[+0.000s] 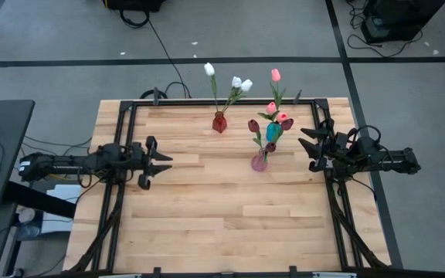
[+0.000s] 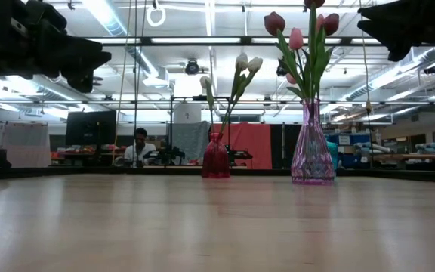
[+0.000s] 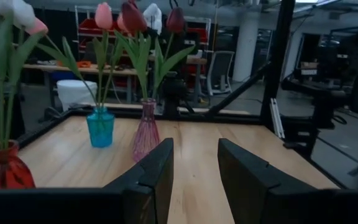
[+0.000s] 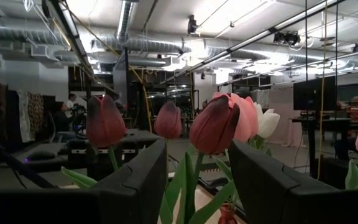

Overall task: Sort flowers into vase by color
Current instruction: Return to Home Position

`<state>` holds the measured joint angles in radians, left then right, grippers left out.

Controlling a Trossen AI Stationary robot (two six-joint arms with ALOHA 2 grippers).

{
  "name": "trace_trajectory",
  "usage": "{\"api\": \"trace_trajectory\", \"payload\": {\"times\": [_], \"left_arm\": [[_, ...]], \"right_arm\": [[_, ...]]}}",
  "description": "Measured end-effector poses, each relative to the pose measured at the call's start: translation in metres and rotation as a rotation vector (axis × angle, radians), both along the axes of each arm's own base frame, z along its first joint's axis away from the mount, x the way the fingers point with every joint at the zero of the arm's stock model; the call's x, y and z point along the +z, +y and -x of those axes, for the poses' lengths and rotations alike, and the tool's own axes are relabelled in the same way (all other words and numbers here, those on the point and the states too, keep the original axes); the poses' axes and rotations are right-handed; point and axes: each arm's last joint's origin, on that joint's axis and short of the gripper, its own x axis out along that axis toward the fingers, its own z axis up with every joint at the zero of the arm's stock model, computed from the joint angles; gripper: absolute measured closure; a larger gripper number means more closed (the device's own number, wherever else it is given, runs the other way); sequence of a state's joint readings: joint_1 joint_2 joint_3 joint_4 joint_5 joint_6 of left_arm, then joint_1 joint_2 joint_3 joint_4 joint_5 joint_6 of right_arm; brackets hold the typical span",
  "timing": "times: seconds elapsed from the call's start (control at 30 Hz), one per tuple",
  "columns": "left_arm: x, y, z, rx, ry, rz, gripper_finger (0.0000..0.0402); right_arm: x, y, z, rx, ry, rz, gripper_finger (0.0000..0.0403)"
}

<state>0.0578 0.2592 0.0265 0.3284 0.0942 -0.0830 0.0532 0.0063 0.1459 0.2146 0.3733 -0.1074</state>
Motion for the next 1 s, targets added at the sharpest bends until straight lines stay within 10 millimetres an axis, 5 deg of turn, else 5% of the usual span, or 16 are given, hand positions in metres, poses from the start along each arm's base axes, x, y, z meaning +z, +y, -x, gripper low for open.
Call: {"api": "trace_trajectory", "payload": {"times": [1.0], "left_arm": [[0.0094, 0.0, 0.0079, 0.012, -0.103, -0.004, 0.027]], "right_arm": [[0.0, 0.0, 0.0, 0.0, 0.0, 0.0, 0.0218]]}}
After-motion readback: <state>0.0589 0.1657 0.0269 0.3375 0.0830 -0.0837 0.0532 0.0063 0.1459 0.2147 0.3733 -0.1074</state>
